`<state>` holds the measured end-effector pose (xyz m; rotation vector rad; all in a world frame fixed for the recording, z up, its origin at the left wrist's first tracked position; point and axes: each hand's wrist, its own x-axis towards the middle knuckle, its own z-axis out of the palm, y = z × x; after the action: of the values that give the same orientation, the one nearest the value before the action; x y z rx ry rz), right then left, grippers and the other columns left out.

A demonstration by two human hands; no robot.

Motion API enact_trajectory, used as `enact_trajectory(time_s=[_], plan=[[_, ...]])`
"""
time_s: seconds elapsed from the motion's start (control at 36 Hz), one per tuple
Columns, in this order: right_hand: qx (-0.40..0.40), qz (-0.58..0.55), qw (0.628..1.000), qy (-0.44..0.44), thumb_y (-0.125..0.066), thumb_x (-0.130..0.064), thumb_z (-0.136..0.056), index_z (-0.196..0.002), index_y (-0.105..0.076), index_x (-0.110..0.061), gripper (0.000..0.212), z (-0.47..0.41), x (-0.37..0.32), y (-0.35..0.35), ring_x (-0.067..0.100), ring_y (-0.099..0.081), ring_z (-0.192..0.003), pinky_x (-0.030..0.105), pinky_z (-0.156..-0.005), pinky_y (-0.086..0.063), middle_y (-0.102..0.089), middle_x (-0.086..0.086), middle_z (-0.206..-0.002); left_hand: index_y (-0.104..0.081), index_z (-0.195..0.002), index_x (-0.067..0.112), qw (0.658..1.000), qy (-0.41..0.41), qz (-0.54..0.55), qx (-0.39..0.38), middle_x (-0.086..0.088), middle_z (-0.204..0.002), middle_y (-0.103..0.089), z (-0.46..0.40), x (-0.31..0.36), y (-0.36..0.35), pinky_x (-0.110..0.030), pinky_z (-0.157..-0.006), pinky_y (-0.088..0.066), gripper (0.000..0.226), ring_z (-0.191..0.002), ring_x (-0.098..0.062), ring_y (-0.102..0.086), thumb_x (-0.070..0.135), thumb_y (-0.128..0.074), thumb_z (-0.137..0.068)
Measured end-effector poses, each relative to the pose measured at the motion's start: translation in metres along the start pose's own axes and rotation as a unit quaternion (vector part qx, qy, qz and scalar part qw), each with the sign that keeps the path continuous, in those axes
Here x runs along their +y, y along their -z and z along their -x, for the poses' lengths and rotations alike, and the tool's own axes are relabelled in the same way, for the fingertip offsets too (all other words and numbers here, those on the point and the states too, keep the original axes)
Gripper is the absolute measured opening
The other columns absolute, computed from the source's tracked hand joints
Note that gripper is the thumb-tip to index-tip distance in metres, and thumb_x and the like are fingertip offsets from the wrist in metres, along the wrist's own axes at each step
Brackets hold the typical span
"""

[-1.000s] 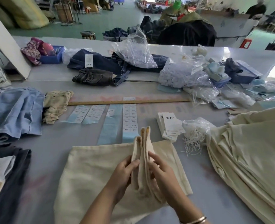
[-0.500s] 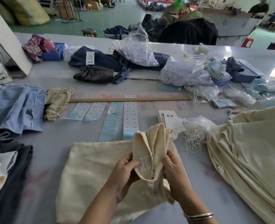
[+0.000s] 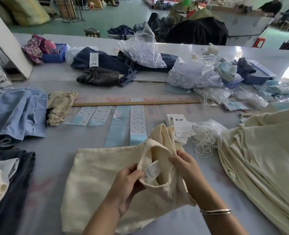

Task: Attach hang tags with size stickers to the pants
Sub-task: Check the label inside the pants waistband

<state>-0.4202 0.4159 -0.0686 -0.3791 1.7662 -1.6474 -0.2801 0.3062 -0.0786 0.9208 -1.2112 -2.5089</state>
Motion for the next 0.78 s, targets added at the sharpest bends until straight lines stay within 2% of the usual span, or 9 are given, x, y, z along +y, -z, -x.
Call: enact_trajectory(time_s=[0.08, 0.19, 0.28, 0.42, 0.56, 0.61, 0.67, 0.72, 0.78], plan=[[-0.048, -0.050, 0.997, -0.018, -0.053, -0.001, -0.087, -0.077, -0.073, -0.015, 0.026, -0.004, -0.005, 0.006, 0.015, -0.063, -0.062, 0.022, -0.054, -0.051, -0.068, 0.007, -0.072, -0.076, -0.090, 0.009, 1.000, -0.005, 0.002, -0.016, -0.015, -0.091, -0.072, 0.005, -0.001, 0.001, -0.027, -0.060, -0.056, 0.033, -0.073, -0.018, -0.069, -0.005, -0.048, -0.088], [-0.079, -0.099, 0.992, -0.028, -0.064, -0.012, -0.078, -0.081, -0.072, -0.012, 0.009, -0.007, -0.009, 0.011, 0.019, -0.065, -0.062, 0.025, -0.054, -0.053, -0.069, 0.011, -0.075, -0.076, -0.092, 0.013, 0.999, -0.011, -0.007, -0.035, -0.014, -0.095, -0.073, 0.010, -0.003, 0.002, -0.029, -0.064, -0.057, 0.027, -0.077, -0.018, -0.069, -0.003, -0.056, -0.084], [-0.093, -0.118, 0.988, -0.040, -0.065, -0.015, -0.071, -0.086, -0.068, -0.006, 0.019, -0.009, -0.009, 0.013, 0.019, -0.065, -0.061, 0.025, -0.054, -0.053, -0.068, 0.012, -0.074, -0.076, -0.093, 0.014, 0.999, -0.018, -0.009, -0.033, -0.013, -0.094, -0.073, 0.013, -0.003, 0.001, -0.027, -0.062, -0.056, 0.027, -0.077, -0.017, -0.070, 0.006, -0.064, -0.070], [-0.094, -0.132, 0.986, -0.048, -0.062, -0.011, -0.072, -0.093, -0.064, 0.001, 0.024, -0.010, -0.012, 0.013, 0.021, -0.064, -0.061, 0.025, -0.055, -0.054, -0.067, 0.015, -0.074, -0.076, -0.095, 0.016, 0.999, -0.033, -0.024, -0.023, -0.015, -0.099, -0.073, 0.012, -0.004, 0.001, -0.029, -0.069, -0.057, 0.029, -0.083, -0.018, -0.070, -0.004, -0.059, -0.082], [-0.092, -0.126, 0.986, -0.052, -0.061, -0.011, -0.074, -0.100, -0.061, 0.004, 0.031, -0.010, -0.010, 0.016, 0.022, -0.062, -0.062, 0.027, -0.056, -0.053, -0.064, 0.016, -0.078, -0.076, -0.098, 0.019, 0.998, -0.042, -0.018, -0.038, -0.014, -0.100, -0.073, 0.011, -0.004, 0.000, -0.028, -0.069, -0.057, 0.033, -0.085, -0.019, -0.070, 0.007, -0.064, -0.069], [-0.090, -0.125, 0.987, -0.053, -0.061, -0.011, -0.074, -0.103, -0.060, 0.006, 0.034, -0.010, -0.009, 0.017, 0.024, -0.059, -0.064, 0.028, -0.058, -0.051, -0.062, 0.018, -0.081, -0.076, -0.099, 0.016, 0.998, -0.045, -0.012, -0.044, -0.016, -0.100, -0.073, 0.010, -0.006, 0.000, -0.028, -0.067, -0.056, 0.032, -0.084, -0.020, -0.071, -0.002, -0.063, -0.075], [-0.089, -0.125, 0.987, -0.054, -0.062, -0.012, -0.074, -0.106, -0.059, 0.007, 0.037, -0.010, -0.006, 0.020, 0.026, -0.059, -0.067, 0.030, -0.061, -0.050, -0.061, 0.020, -0.084, -0.076, -0.097, 0.014, 0.998, -0.044, -0.009, -0.043, -0.018, -0.100, -0.072, 0.009, -0.008, -0.001, -0.028, -0.065, -0.056, 0.036, -0.083, -0.022, -0.071, -0.011, -0.054, -0.083], [-0.086, -0.131, 0.986, -0.058, -0.062, -0.011, -0.074, -0.106, -0.060, 0.007, 0.037, -0.010, -0.005, 0.023, 0.025, -0.060, -0.066, 0.030, -0.061, -0.050, -0.062, 0.020, -0.083, -0.076, -0.096, 0.014, 0.998, -0.041, -0.012, -0.046, -0.018, -0.098, -0.073, 0.007, -0.011, -0.003, -0.027, -0.064, -0.056, 0.040, -0.080, -0.021, -0.071, -0.013, -0.049, -0.085], [-0.078, -0.138, 0.986, -0.059, -0.061, -0.009, -0.075, -0.100, -0.062, 0.003, 0.028, -0.010, -0.001, 0.031, 0.022, -0.061, -0.063, 0.028, -0.058, -0.052, -0.064, 0.017, -0.078, -0.076, -0.099, 0.015, 0.998, -0.033, -0.020, -0.049, -0.016, -0.099, -0.073, 0.004, -0.013, -0.008, -0.026, -0.065, -0.056, 0.038, -0.082, -0.020, -0.071, -0.009, -0.050, -0.086]])
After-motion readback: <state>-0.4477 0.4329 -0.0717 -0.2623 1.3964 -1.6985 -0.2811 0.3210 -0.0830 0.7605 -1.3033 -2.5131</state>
